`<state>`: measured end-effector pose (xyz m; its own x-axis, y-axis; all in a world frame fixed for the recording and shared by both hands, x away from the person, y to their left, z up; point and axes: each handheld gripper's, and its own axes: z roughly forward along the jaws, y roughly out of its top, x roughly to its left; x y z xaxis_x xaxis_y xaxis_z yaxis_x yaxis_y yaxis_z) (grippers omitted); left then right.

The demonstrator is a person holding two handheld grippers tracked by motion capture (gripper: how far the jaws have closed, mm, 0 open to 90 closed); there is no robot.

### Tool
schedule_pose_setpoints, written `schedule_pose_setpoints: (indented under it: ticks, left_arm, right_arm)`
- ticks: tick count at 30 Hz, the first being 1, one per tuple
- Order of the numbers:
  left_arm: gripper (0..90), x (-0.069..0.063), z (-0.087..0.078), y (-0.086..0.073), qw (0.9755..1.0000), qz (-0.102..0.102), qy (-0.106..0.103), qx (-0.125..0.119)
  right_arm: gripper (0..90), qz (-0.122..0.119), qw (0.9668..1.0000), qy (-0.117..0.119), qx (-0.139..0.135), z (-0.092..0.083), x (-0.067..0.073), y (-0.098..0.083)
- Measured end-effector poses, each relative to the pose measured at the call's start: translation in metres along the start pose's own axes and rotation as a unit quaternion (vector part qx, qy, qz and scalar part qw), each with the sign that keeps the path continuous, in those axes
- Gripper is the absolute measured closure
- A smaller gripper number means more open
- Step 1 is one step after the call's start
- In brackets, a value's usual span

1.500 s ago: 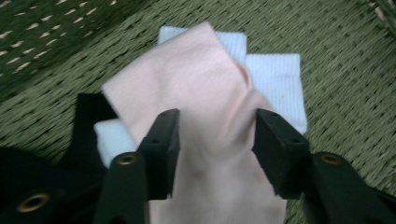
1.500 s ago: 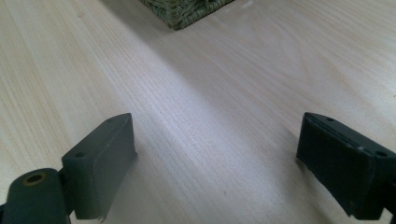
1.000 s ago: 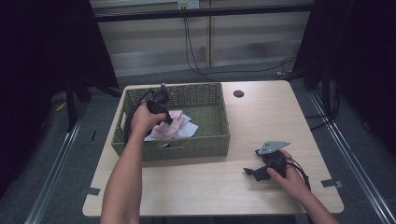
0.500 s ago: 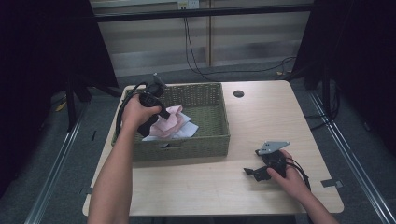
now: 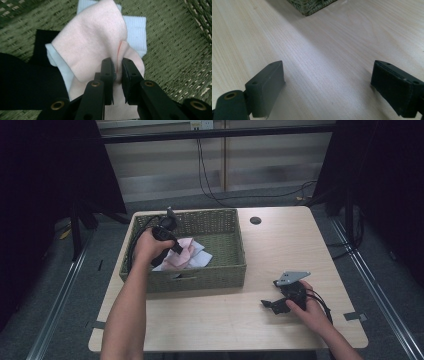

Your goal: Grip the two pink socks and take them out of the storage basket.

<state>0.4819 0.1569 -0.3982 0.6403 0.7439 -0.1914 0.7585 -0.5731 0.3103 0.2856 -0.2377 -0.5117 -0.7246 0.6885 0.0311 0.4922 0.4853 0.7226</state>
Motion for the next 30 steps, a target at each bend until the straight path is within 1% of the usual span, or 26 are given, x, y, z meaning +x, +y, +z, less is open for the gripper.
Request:
schedule_pose_setpoints:
  ticks: [1, 3, 4, 5, 6, 8, 10, 12, 13, 14, 15, 18, 20, 21, 23, 25, 27, 28, 29, 30]
  left_arm:
    - [81.1, 0.0, -0.001, 0.0, 1.0, -0.002, 0.002, -0.003]
    - [81.7, 0.001, -0.003, 0.0, 1.0, -0.006, -0.004, -0.003]
    - [81.7, 0.001, -0.004, 0.0, 1.0, -0.002, -0.006, 0.0]
    - [81.1, 0.001, -0.005, 0.0, 1.0, -0.004, -0.005, 0.002]
    - [79.6, 0.001, -0.004, -0.001, 1.0, -0.007, -0.001, -0.004]
    - [78.9, 0.001, -0.002, -0.001, 1.0, -0.004, -0.003, 0.001]
    - [77.5, 0.0, 0.002, -0.002, 1.0, -0.003, -0.005, -0.001]
    - [74.8, 0.0, 0.007, -0.003, 1.0, 0.0, -0.004, 0.004]
    - [74.1, 0.0, 0.01, -0.003, 0.9999, 0.001, -0.003, 0.012]
    - [75.8, 0.0, 0.012, -0.003, 0.9999, 0.001, -0.006, 0.016]
    - [76.5, 0.0, 0.013, -0.002, 0.9999, -0.001, -0.006, 0.014]
    - [82.9, 0.0, 0.016, -0.002, 0.9997, -0.002, -0.006, 0.022]
    - [89.6, 0.001, 0.014, -0.001, 0.9997, -0.006, -0.007, 0.023]
    - [90.0, 0.001, 0.011, -0.001, 0.9996, -0.006, -0.01, 0.024]
    - [90.0, 0.0, 0.006, 0.0, 0.9998, -0.01, -0.013, 0.014]
    - [90.0, -0.001, -0.001, 0.001, 0.9997, -0.011, -0.014, 0.017]
    - [90.0, 0.0, -0.003, 0.001, 0.9997, -0.011, -0.019, 0.014]
    - [89.5, 0.0, -0.002, 0.001, 0.9996, -0.011, -0.022, 0.011]
    - [84.6, 0.0, 0.001, 0.001, 0.9998, -0.007, -0.02, 0.0]
    - [79.4, 0.0, 0.004, 0.002, 0.9998, 0.0, -0.019, -0.005]
  right_arm:
    - [10.6, -0.001, 1.0, 0.0, 0.0, 0.0, 0.0, 0.0]
    - [10.6, -0.001, 1.0, 0.0, 0.0, 0.0, 0.0, 0.0]
    - [10.6, -0.001, 1.0, 0.0, 0.0, 0.0, 0.0, 0.0]
    - [10.6, -0.001, 1.0, 0.0, 0.0, 0.0, 0.0, 0.0]
    - [10.6, 0.0, 1.0, 0.0, 0.0, 0.0, 0.0, 0.0]
    - [10.6, 0.0, 1.0, 0.0, 0.0, 0.0, 0.0, 0.0]
    - [10.6, 0.0, 1.0, 0.0, 0.0, 0.0, 0.0, 0.0]
    - [10.6, 0.0, 1.0, 0.0, 0.0, 0.0, 0.0, 0.0]
    - [10.6, 0.0, 1.0, 0.0, 0.0, 0.0, 0.0, 0.0]
    - [10.6, 0.0, 1.0, 0.0, 0.0, 0.0, 0.0, 0.0]
    - [10.6, 0.0, 1.0, 0.0, 0.0, 0.0, 0.0, 0.0]
    - [10.6, -0.001, 1.0, 0.0, 0.0, 0.0, 0.0, 0.0]
    - [10.6, -0.001, 1.0, 0.0, 0.0, 0.0, 0.0, 0.0]
    - [10.6, -0.001, 1.0, 0.0, 0.0, 0.0, 0.0, 0.0]
    - [10.6, -0.001, 1.0, 0.0, 0.0, 0.0, 0.0, 0.0]
    - [10.6, 0.0, 1.0, 0.0, 0.0, 0.0, 0.0, 0.0]
    - [10.6, 0.0, 1.0, 0.0, 0.0, 0.0, 0.0, 0.0]
    - [10.6, 0.0, 1.0, 0.0, 0.0, 0.0, 0.0, 0.0]
    - [10.6, 0.0, 1.0, 0.0, 0.0, 0.0, 0.0, 0.0]
    - [10.6, 0.0, 1.0, 0.0, 0.0, 0.0, 0.0, 0.0]
